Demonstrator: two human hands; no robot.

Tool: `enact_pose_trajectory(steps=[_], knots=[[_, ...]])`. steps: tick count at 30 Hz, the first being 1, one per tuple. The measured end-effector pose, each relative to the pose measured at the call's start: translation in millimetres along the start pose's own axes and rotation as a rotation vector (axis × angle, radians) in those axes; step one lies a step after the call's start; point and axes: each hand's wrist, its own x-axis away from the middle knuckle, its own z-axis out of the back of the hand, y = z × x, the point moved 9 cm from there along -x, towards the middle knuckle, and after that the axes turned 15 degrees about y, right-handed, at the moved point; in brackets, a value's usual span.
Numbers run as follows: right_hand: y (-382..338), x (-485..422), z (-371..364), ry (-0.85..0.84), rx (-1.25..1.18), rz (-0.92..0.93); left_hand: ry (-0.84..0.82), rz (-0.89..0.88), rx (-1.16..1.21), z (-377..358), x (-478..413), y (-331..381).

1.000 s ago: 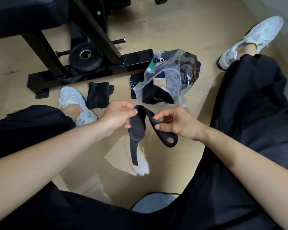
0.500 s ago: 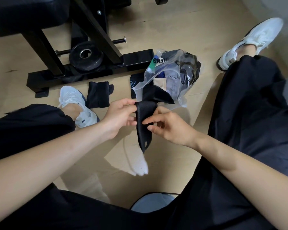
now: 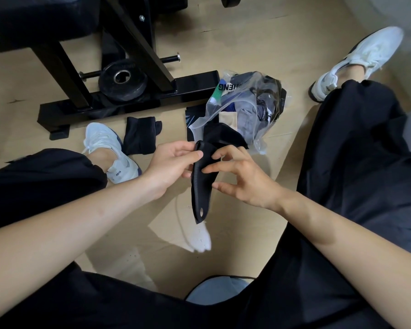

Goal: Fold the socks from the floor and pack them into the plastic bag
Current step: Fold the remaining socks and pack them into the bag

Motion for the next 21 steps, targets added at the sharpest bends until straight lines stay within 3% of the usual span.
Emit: enact_pose_trajectory(steps=[5, 10, 14, 21], knots=[[24, -6, 25, 0.246, -0.258, -0.281, -0.021, -0.029, 0.012, -1, 1, 3], [23, -5, 15, 0.162, -0.611, -0.41, -0.072, 0.01, 0.174, -7, 3, 7], [22, -5, 13, 0.162, -0.685, -0.44, -0.101, 0.011, 0.211, -9, 5, 10], [32, -6, 24, 0.307, -0.703, -0.483, -0.169, -0.058, 0.086, -20, 18, 7]])
